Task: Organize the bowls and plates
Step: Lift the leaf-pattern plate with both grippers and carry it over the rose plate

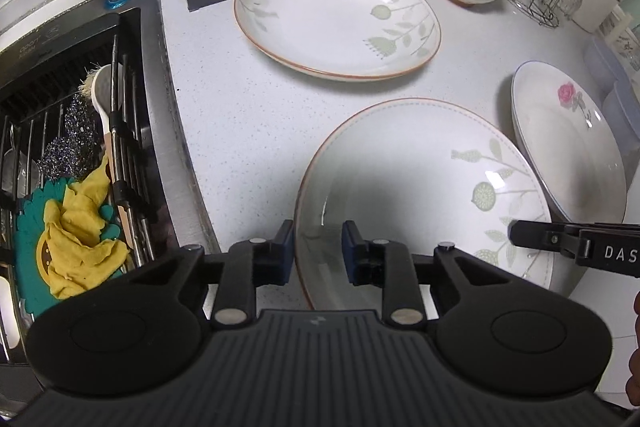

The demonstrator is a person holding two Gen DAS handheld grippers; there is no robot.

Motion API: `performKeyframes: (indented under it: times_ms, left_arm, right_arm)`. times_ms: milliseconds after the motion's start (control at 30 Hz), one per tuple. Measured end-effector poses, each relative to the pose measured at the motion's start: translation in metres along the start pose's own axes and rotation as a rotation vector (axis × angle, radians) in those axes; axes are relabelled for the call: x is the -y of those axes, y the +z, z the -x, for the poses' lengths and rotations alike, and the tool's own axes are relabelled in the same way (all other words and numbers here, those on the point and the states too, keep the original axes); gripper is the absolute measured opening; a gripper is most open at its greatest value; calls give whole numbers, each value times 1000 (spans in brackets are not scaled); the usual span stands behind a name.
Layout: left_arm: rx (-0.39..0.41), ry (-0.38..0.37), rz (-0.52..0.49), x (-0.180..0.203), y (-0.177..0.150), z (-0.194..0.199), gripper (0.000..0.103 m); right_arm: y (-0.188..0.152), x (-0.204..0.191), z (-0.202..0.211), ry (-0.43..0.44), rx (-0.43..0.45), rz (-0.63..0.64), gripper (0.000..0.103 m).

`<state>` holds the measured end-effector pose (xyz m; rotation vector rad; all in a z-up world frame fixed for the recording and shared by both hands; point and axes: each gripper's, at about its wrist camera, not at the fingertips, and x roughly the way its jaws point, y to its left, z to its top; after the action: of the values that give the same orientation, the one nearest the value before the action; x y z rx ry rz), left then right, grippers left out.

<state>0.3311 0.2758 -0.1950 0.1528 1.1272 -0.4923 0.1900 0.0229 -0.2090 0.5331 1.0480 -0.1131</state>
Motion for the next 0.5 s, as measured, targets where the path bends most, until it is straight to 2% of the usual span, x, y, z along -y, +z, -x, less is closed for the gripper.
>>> performKeyframes:
  times_ms: [167,267,500]
  left_arm:
    - [-19,-34,55,-9,2,2,29]
    - [-23,-67,115,-17,-1,9,29]
    - [-4,-128,174,-19,0,39,29]
  right_arm:
    - [3,4,-1,29,-22,-15,14]
    - [4,8,6,88,-42,-29,14]
    - [12,5,27,152,-71,14,14]
